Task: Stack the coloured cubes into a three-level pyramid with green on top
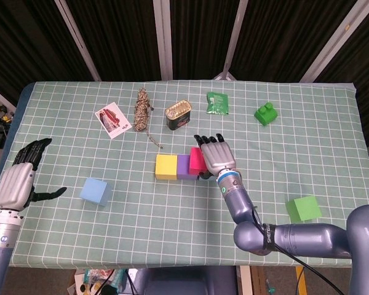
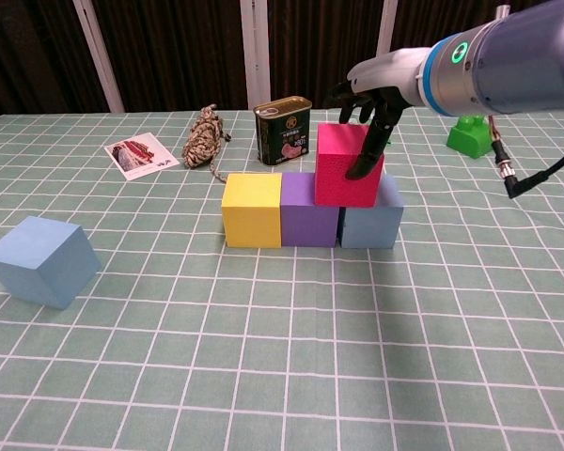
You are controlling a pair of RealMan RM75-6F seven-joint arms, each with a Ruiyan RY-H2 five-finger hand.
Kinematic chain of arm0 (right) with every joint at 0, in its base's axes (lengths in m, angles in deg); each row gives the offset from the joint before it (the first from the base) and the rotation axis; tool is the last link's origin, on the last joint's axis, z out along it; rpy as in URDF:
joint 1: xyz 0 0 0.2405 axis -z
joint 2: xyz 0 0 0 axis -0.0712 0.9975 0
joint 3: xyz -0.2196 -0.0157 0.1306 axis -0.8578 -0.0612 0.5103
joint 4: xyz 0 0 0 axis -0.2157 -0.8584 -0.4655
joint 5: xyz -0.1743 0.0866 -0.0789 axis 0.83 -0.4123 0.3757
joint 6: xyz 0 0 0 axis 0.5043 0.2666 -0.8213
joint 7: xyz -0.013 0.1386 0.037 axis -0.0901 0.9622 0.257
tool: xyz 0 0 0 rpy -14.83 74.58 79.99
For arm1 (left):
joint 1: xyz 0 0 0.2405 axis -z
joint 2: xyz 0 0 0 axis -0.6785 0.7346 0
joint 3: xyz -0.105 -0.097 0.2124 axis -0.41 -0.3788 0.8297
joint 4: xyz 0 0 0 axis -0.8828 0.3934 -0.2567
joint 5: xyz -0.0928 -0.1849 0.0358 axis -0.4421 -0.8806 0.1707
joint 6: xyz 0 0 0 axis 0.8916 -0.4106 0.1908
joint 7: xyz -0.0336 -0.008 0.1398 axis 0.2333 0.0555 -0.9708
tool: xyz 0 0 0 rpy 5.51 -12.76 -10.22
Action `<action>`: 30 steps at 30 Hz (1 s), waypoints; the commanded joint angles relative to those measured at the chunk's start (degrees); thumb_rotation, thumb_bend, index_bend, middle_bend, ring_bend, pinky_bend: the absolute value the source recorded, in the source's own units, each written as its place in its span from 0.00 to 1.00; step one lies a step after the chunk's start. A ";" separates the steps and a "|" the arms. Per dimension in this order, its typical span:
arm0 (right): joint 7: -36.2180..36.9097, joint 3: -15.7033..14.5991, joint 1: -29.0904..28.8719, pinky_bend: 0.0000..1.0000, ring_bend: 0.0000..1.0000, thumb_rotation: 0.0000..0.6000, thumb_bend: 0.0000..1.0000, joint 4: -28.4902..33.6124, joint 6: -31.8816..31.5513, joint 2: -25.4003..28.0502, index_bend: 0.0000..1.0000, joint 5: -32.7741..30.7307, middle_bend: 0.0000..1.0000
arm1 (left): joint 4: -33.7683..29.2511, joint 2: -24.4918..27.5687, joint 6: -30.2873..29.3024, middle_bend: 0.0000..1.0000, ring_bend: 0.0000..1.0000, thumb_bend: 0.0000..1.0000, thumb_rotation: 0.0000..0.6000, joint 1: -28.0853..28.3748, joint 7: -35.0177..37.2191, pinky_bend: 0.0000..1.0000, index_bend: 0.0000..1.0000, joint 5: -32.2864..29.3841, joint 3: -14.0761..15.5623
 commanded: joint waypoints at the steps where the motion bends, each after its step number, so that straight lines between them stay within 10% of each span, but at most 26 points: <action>1: 0.24 0.03 0.05 0.00 0.08 1.00 0.26 0.12 0.08 0.07 0.00 0.05 0.06 | -0.02 0.00 -0.02 0.05 0.00 0.10 1.00 0.00 0.00 0.04 0.02 0.01 -0.01; 21: 1.74 -3.61 4.89 0.00 0.00 1.00 0.24 10.76 -5.78 7.60 0.00 2.34 0.00 | 0.16 0.07 -0.63 0.05 0.00 0.10 1.00 -0.25 -0.28 0.04 0.02 0.22 -0.03; 30: 13.09 -10.77 18.50 0.00 0.00 1.00 0.24 16.31 -14.40 15.60 0.00 17.55 0.00 | 0.56 -0.75 -1.02 0.05 0.00 0.10 1.00 -0.11 -2.69 0.04 0.02 0.59 0.53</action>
